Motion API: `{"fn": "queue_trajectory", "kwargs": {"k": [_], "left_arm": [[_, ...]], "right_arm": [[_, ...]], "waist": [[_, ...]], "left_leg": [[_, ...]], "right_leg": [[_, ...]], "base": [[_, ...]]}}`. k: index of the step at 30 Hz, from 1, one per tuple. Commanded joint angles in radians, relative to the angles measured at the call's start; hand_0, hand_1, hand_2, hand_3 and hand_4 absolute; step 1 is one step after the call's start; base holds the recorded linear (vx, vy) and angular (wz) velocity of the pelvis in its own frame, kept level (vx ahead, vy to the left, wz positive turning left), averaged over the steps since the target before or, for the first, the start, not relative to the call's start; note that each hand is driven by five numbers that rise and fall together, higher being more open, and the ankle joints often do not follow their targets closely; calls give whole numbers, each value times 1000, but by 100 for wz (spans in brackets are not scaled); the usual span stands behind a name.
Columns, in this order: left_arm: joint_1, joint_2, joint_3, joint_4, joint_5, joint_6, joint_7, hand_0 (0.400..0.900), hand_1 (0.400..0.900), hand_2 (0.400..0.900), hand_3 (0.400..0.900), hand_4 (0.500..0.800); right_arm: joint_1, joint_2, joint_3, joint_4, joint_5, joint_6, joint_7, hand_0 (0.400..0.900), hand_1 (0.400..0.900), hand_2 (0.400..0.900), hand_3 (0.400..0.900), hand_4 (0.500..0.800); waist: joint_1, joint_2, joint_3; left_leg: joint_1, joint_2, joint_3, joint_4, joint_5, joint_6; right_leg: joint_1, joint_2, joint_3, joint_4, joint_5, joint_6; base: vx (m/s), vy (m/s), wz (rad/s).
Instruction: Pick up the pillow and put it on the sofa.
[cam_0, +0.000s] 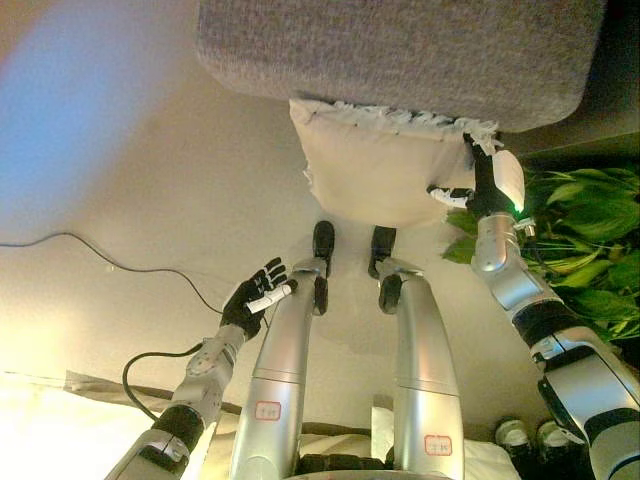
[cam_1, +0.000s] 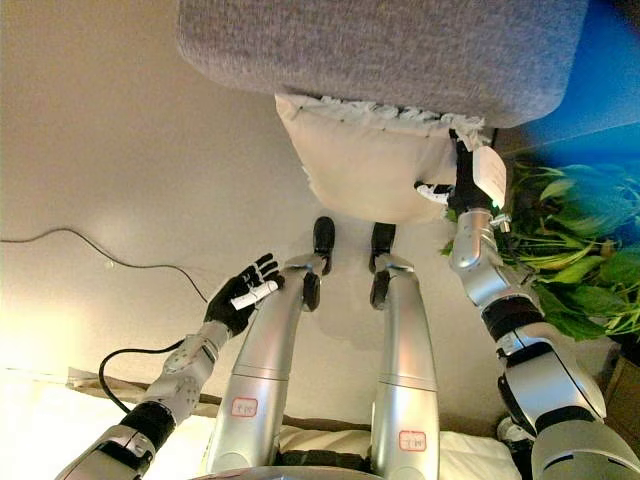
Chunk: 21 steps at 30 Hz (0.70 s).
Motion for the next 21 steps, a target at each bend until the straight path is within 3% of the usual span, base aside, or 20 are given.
{"fn": "queue_trajectory", "kwargs": {"k": [1, 4, 5, 10, 21], "left_arm": [[124, -2, -13, -1, 12, -13, 3, 900, 900, 900, 900, 800], [119, -7, -26, 2, 6, -42, 3, 900, 900, 900, 900, 800], [120, -9, -32, -5, 4, -49, 8, 900, 900, 900, 900, 800], [141, -17, -42, -31, -2, -50, 9, 900, 900, 900, 900, 800], [185, -12, -31, -38, -14, -107, -12, 900, 900, 900, 900, 800]], "right_arm": [[-25, -71, 67, -29, -5, -18, 12, 900, 900, 900, 900, 800], [-70, -74, 88, 1, -3, -10, 9, 900, 900, 900, 900, 800], [-79, -77, 94, 3, -8, -8, 1, 400, 400, 400, 400, 500], [-91, -95, 111, -25, -24, 9, 0, 400, 400, 400, 400, 500], [-52, -107, 87, -35, -7, -53, -2, 400, 400, 400, 400, 500]], "waist": [[6, 106, 0], [8, 120, 0], [9, 125, 0], [5, 140, 0], [10, 127, 0]], "left_leg": [[-63, -8, -16, 30, -53, -32], [-103, -11, -11, 67, -66, -32], [-115, -10, -9, 78, -69, -33], [-133, -9, -1, 93, -67, -34], [-89, 7, -3, 59, -42, -43]], "right_leg": [[-25, 7, 29, 74, -76, 33], [-73, -1, 38, 118, -86, 36], [-86, -4, 42, 130, -90, 36], [-104, -1, 47, 140, -89, 34], [-42, 6, 21, 109, -65, 42]], "base": [[-38, 41, 14], [-34, 53, 10], [-15, 56, 4], [6, 69, -5], [8, 12, -10]]}}
